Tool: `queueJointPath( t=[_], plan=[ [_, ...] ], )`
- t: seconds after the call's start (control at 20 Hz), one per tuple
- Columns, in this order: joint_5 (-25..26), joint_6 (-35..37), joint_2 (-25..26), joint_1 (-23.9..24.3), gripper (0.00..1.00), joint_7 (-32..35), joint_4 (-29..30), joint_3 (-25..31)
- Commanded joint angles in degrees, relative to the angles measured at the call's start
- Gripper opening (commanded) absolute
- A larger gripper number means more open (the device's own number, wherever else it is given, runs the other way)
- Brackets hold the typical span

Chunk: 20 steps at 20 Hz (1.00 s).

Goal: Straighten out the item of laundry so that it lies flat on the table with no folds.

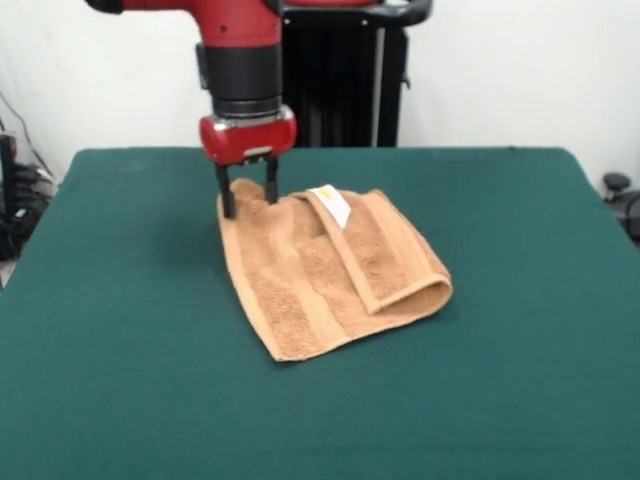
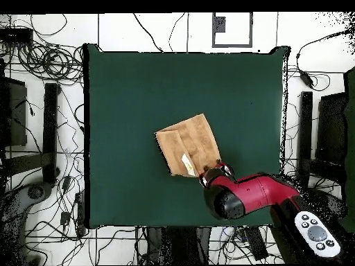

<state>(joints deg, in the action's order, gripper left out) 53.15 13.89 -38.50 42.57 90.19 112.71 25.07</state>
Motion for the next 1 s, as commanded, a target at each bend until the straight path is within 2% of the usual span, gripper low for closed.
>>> queueJointPath(
  t=[0.05,0.25,0.65,1.0],
  plan=[
    [-7.29,8.35,-1.47,-1.86,1.00,-5.31,4.99,12.89],
    [-6.71,9.07,-2.46,-2.88,1.00,-5.89,4.25,12.26],
    [-1.52,11.50,-1.76,-5.58,1.00,-8.26,0.63,8.77],
    [-2.20,14.99,-4.02,-6.42,1.00,-9.15,0.15,8.43]
  ],
)
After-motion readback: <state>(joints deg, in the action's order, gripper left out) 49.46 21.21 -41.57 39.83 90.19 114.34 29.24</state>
